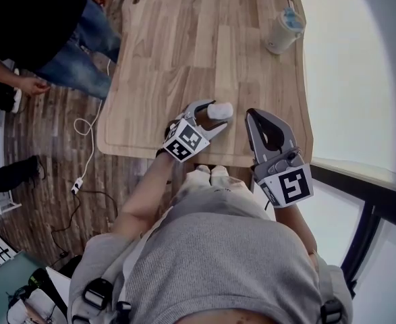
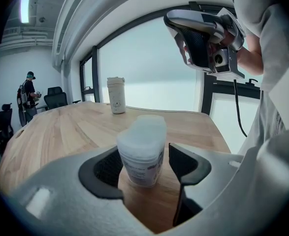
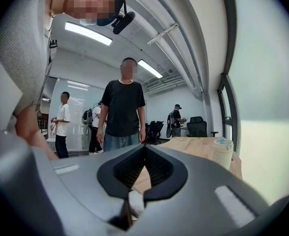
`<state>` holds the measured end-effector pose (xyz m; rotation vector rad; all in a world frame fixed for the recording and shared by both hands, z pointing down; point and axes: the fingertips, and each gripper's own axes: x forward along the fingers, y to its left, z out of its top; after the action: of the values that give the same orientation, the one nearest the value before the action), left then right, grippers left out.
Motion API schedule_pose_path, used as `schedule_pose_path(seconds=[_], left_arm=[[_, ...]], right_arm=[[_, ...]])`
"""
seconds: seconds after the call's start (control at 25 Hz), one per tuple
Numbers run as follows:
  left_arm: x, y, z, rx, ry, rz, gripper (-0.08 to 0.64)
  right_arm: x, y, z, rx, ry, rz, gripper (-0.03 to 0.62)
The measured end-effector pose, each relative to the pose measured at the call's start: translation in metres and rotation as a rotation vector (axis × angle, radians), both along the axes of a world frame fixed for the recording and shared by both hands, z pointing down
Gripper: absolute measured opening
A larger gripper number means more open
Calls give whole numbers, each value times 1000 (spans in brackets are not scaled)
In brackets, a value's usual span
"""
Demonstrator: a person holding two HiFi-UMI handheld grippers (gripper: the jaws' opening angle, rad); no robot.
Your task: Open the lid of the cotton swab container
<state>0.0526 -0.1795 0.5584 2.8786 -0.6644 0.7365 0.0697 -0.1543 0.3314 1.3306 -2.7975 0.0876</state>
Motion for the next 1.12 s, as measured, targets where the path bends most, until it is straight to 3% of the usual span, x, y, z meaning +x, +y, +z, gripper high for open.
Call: schedule_pose_path(seconds=[0.84, 1.12], left_arm=[[16, -1, 5, 10, -16, 98, 252], [21, 9, -14, 29, -40, 160, 250]], right_arm=[[4, -2, 1, -5, 2, 19, 0], [3, -4, -2, 5, 5, 4, 0]])
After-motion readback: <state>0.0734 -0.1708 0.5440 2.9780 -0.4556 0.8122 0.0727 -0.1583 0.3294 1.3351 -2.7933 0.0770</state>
